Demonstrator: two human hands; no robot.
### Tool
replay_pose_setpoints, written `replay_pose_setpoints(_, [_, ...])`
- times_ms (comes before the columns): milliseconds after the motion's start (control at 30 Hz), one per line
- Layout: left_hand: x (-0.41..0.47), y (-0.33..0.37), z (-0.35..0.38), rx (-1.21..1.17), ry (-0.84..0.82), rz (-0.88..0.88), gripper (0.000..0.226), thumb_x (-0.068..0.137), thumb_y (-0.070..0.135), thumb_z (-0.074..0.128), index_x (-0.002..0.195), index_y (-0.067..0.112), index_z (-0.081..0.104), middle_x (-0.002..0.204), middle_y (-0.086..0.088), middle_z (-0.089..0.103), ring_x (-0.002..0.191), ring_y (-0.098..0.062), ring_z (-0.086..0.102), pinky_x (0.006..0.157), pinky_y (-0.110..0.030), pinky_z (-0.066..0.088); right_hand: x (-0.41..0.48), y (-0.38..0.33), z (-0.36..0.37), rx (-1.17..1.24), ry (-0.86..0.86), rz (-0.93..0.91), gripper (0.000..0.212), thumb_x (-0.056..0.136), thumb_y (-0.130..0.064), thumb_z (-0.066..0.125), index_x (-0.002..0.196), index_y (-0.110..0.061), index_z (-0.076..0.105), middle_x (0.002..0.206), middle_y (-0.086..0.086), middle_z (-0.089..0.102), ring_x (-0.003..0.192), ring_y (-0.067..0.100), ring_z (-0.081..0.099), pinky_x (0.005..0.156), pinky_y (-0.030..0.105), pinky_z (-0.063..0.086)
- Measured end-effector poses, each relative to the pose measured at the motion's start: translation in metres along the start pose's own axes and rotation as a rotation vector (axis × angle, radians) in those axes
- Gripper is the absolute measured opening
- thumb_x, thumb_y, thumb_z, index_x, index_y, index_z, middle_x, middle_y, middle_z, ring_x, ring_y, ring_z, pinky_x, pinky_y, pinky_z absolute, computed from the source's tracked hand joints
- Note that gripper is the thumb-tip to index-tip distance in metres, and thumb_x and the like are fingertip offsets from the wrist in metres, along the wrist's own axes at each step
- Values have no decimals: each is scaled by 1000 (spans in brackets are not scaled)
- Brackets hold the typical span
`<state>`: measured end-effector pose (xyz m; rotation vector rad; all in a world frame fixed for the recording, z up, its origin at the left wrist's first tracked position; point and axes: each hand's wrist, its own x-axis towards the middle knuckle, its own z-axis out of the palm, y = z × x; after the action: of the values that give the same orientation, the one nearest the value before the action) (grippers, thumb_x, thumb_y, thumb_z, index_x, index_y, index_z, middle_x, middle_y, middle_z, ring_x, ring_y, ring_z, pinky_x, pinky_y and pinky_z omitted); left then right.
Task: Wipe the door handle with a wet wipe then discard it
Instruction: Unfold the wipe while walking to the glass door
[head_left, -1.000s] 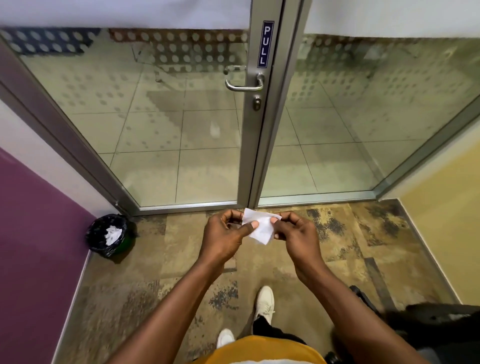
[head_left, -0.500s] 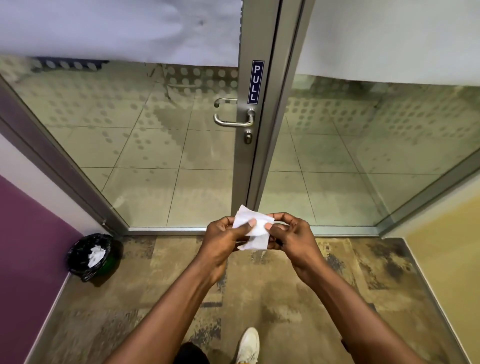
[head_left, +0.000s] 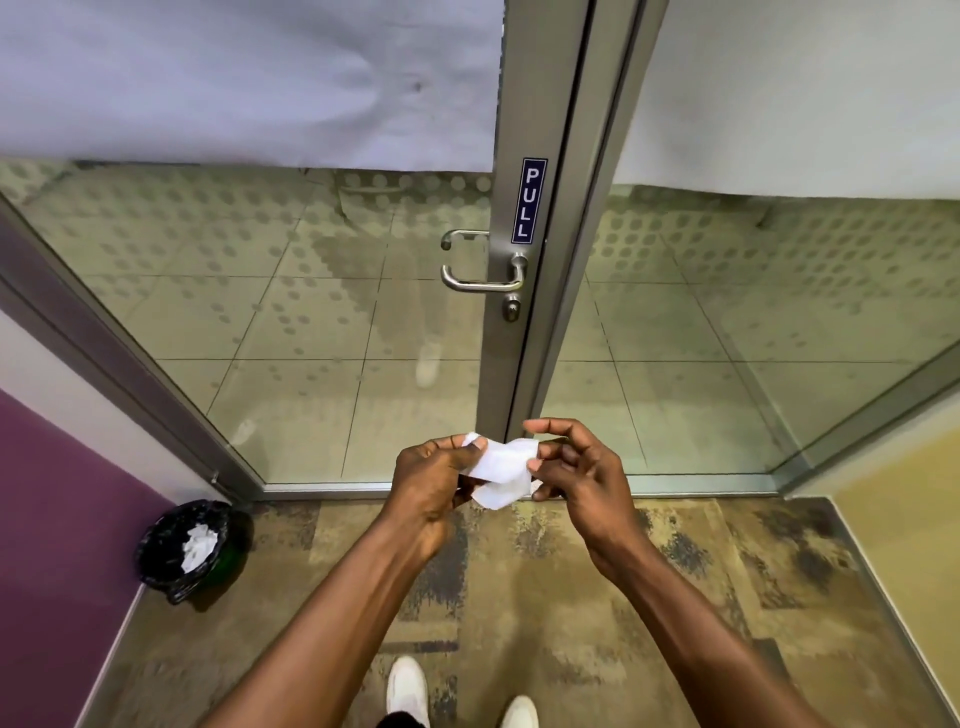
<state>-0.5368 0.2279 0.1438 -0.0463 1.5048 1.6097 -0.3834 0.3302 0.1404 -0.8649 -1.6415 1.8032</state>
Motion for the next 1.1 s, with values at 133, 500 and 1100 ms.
replay_pose_setpoints(133, [20,25,-13,50,-26,-11,7,98,4,78,104,3,82,94,-15,83,75,-26,76,63,-29,63,13,1,21,-193,-28,-126,48,77,6,75,115,-23,76,106,5,76,86,15,67,70,29,58])
replay_pose_setpoints(500, [59,68,-52,148,-45,14,9,96,7,83,98,2,76,67,-6,78,46,-12,68,47,-20,54,46,5,78,-380,197,-248,10,82,-23,88,86,-31,84,100,-8,72,97,12,72,71,15,50])
replay_pose_setpoints(1100, [87,61,-27,452,-47,440,11,91,17,90,96,26,89,90,12,86,90,-7,83,92,-32,65,100,0,61,-297,237,-144,7,85,-29,86,88,-29,80,93,-5,79,82,10,78,76,27,63])
